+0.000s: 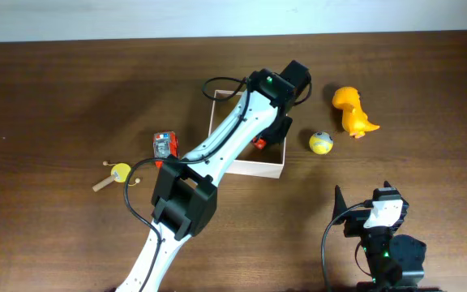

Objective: Pack container
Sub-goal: 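Adjust the truck upright inside the box and release it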

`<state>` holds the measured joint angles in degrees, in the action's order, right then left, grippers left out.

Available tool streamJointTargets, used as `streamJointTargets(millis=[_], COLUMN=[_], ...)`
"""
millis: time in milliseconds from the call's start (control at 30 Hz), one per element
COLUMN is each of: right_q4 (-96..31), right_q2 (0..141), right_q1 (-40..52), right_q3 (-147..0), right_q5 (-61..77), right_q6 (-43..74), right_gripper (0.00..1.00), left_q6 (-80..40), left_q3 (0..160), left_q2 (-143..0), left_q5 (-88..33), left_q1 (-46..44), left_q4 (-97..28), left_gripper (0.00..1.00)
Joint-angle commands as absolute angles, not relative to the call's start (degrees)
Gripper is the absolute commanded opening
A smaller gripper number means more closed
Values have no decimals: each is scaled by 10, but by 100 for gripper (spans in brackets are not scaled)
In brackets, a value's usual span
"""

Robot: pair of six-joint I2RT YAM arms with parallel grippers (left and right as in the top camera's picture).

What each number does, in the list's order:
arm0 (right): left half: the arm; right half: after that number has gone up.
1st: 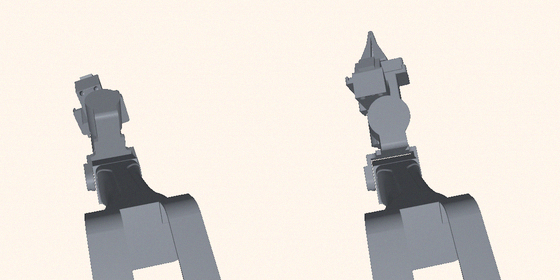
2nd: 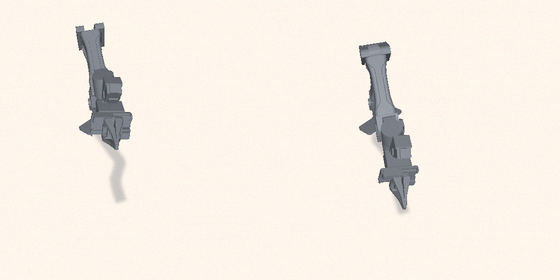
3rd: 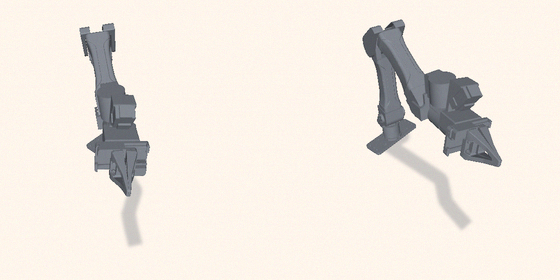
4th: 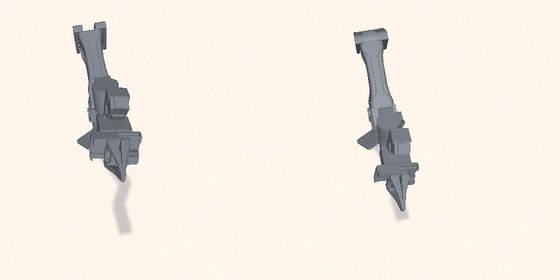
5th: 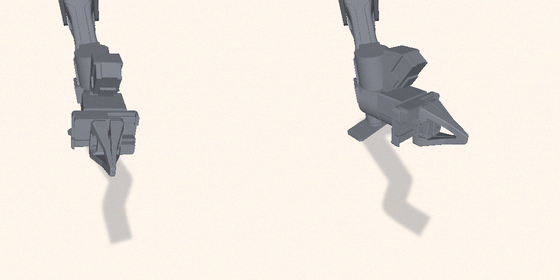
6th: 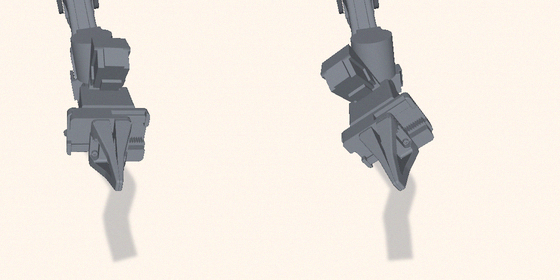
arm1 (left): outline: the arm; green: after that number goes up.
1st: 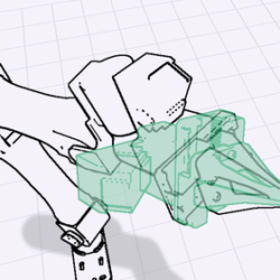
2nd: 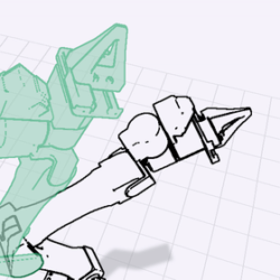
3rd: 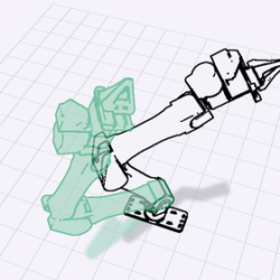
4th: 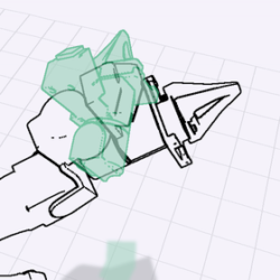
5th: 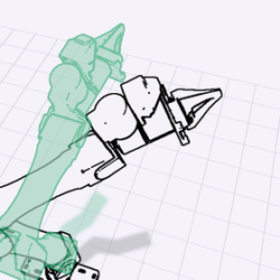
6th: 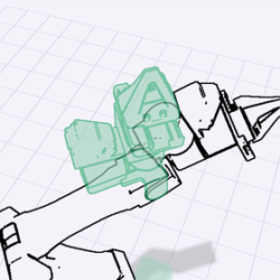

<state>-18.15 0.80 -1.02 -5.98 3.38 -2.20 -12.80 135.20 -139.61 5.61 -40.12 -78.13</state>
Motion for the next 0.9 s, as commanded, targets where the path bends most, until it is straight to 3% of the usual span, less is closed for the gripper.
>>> streamJointTargets(millis=[0,533,600,700,867], right_q4=[-182,-182,-182,-182,-182], right_q2=[2,2,2,2,2], right_q1=[-8,-8,-8,-8,-8], right_q3=[-56,-56,-56,-56,-56], right_q5=[41,41,41,41,41], right_q6=[-26,-26,-26,-26,-26], right_gripper=[99,99,99,99,99], left_q6=[-118,-65,-66,-77,-135], left_q3=[1350,1380,1386,1386,1385], left_q2=[-1398,-1396,-1396,-1396,-1398], left_q5=[21,60,64,69,87], left_q1=[-400,-372,-361,-341,-320], left_q4=[-776,-824,-813,-783,-740], left_gripper=[32,33,41,45,44])
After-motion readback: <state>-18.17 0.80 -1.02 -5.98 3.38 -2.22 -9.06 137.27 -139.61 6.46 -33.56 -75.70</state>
